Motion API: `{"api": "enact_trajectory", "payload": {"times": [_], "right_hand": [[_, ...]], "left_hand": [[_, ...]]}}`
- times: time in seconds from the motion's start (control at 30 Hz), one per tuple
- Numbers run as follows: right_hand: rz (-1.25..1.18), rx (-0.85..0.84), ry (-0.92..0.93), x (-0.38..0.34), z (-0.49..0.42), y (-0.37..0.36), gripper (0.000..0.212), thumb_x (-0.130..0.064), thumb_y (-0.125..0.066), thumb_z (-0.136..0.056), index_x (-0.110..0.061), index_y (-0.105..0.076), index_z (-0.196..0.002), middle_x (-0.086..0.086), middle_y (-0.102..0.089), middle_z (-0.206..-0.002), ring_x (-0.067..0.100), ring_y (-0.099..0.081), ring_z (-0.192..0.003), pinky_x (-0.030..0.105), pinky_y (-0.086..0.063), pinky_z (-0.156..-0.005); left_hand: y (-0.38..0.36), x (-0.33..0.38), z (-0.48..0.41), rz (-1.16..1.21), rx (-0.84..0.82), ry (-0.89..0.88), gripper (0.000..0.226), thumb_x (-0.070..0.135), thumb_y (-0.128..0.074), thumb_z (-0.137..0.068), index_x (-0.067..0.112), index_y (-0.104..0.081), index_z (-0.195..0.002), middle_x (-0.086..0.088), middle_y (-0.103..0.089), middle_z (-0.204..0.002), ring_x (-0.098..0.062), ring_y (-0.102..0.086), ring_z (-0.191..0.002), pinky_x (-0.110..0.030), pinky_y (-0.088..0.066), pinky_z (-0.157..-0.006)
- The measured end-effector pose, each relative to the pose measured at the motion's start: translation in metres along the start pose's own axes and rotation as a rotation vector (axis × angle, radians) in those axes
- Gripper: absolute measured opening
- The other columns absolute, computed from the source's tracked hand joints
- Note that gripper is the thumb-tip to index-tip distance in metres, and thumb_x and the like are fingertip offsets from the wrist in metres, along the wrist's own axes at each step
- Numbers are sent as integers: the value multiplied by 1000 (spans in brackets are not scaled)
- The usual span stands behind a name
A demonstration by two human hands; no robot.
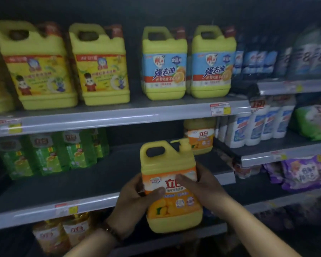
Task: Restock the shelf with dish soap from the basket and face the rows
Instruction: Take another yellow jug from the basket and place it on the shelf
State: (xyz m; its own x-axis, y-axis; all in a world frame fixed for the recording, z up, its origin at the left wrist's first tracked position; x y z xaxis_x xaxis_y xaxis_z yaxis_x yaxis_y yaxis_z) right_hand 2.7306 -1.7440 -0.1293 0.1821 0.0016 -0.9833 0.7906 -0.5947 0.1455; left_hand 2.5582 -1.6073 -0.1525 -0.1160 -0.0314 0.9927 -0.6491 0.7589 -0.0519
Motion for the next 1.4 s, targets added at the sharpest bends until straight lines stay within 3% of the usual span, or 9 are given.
{"api": "enact_trajectory", "payload": {"times": [0.17,0.27,0.4,0.6,0.77,0.97,1.1,1.23,1.4], "right_hand": [[-9,-123,38,3,-38,18,52,-20,-82,-93,-30,-61,-140,-8,-76,-131,13,-74,-119,39,-62,-97],[94,-39,75,14,-70,25,60,-20,-87,-90,-32,-61,-142,-11,-74,-133,10,-71,-123,47,-59,-106],[100,55,140,12,-112,28,59,-15,-87,-88,-32,-62,-139,-18,-75,-125,3,-72,-115,42,-61,-103],[292,100,212,31,-158,21,69,-24,-85,-91,-27,-50,-151,-7,-67,-141,11,-64,-127,39,-56,-107],[304,159,147,42,-169,12,62,-25,-85,-92,-20,-49,-142,-1,-67,-136,15,-64,-119,29,-52,-90],[381,166,107,39,-167,9,63,-22,-84,-93,-18,-47,-143,5,-67,-138,22,-65,-124,31,-51,-93],[368,230,106,45,-142,11,67,-25,-80,-96,-20,-43,-151,3,-70,-131,18,-70,-117,41,-59,-102],[465,298,173,48,-96,15,39,-25,-76,-98,-24,-57,-132,-6,-72,-110,4,-70,-99,28,-58,-90],[452,219,103,74,-35,5,39,-22,-74,-100,-35,-50,-127,-12,-71,-102,-4,-67,-90,9,-51,-77]], "left_hand": [[1,7,-64,-8,14,-20,53,11,-86,-81,10,-64,-130,-10,-78,-120,-33,-75,-110,-58,-61,-93],[1,3,-99,-9,26,-45,58,15,-88,-77,11,-65,-130,-10,-77,-121,-34,-75,-111,-59,-59,-94],[7,-1,-145,6,31,-109,61,11,-86,-75,9,-61,-131,-11,-76,-124,-32,-73,-116,-53,-59,-96],[22,-20,-195,-69,22,-111,65,8,-87,-73,18,-57,-130,-6,-75,-125,-26,-71,-119,-40,-63,-90],[36,-28,-213,-155,-42,-96,80,19,-96,-69,28,-54,-137,-3,-70,-133,-22,-66,-126,-43,-60,-98],[37,-30,-206,-264,-17,-110,76,27,-89,-72,38,-53,-138,7,-70,-133,-13,-66,-125,-43,-58,-101],[50,-31,-192,-498,80,-145,66,39,-88,-77,32,-55,-134,6,-72,-128,-16,-69,-119,-49,-56,-104],[64,-24,-136,-571,254,-253,35,9,-77,-91,24,-60,-119,1,-73,-115,-18,-72,-107,-29,-56,-94],[53,-33,-37,-697,179,-423,16,11,-67,-99,27,-70,-101,12,-77,-101,-2,-72,-95,-18,-55,-83]]}}
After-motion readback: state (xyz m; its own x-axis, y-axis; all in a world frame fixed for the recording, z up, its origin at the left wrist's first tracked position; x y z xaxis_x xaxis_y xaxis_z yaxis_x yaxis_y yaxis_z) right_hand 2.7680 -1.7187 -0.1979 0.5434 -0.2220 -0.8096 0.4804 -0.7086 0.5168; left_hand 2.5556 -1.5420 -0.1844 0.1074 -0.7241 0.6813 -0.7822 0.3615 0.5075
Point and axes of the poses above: each hand's wrist, its own z-axis away from the middle knuckle, its own y-axis out of the back of the hand, x = y × z, the point moved 3 cm from there along -z, towards the middle knuckle
